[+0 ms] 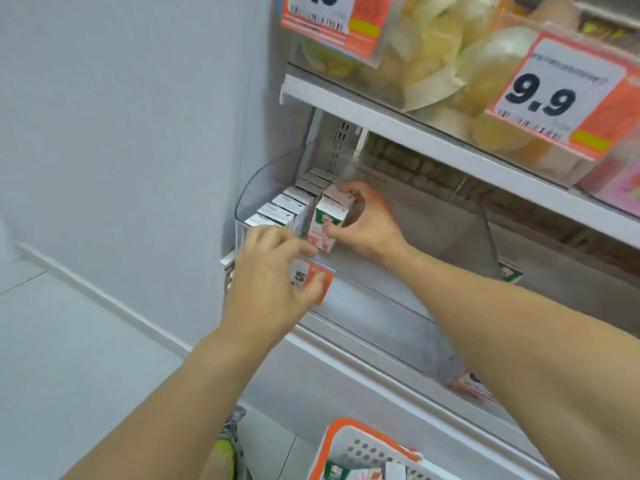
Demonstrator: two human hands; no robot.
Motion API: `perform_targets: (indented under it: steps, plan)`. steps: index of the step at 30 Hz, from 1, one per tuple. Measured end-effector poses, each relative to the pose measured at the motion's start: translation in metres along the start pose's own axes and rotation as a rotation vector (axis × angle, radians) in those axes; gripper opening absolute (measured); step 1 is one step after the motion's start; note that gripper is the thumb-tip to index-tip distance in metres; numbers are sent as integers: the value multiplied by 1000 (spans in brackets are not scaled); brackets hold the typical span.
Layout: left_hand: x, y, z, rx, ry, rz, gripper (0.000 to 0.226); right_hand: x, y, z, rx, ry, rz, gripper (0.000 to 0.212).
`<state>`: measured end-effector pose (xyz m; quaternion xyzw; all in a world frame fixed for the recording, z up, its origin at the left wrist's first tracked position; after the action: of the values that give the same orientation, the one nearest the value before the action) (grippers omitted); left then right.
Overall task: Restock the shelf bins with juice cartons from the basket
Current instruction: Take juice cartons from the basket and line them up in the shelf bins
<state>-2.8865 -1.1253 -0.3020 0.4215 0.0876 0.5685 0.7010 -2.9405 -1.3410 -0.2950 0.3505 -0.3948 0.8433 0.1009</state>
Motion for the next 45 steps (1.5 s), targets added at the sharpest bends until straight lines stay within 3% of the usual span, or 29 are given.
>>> perform_targets:
  steps: [12,19,25,27,30,32,34,39,42,45]
  plan:
    - [3,-4,-8,-70,34,-15,27,-24,10,8,-35,-32,-219,72]
    - [1,-7,-11,-62,25,-46,28,-24,13,6,-108,-16,-86,72]
    - [3,1,-15,-87,0,-24,27,-4,-9,-1,-165,-223,-78,90]
    - [3,5,-21,-82,-34,-21,30,33,-30,-18,-120,-112,-47,69]
    - [16,16,-32,-56,22,-14,29,94,-66,-78,31,77,116,15]
    - [20,35,-41,-65,50,-12,17,126,-74,-133,66,92,224,12]
    - [2,59,-56,-88,-87,-24,9,147,-62,-188,14,55,322,13]
    - [-77,110,-155,-149,-658,38,11,165,35,-308,-265,-45,332,19]
    - [-108,113,-244,-155,-900,76,8,159,107,-378,-451,-114,269,10]
    - [-124,92,-338,-32,-1083,112,10,142,165,-446,-584,-256,182,2]
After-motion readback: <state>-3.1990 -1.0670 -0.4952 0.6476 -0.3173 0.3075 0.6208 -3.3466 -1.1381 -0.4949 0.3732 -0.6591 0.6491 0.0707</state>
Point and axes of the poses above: each hand's wrist, its own z-axis towards the middle knuckle, its own x-axis out of the back of the hand, y = z × x, the point moved 10 cm from there along z, towards the middle knuckle, and after that the axes turned 9 degrees about y, right-handed, at the moved point
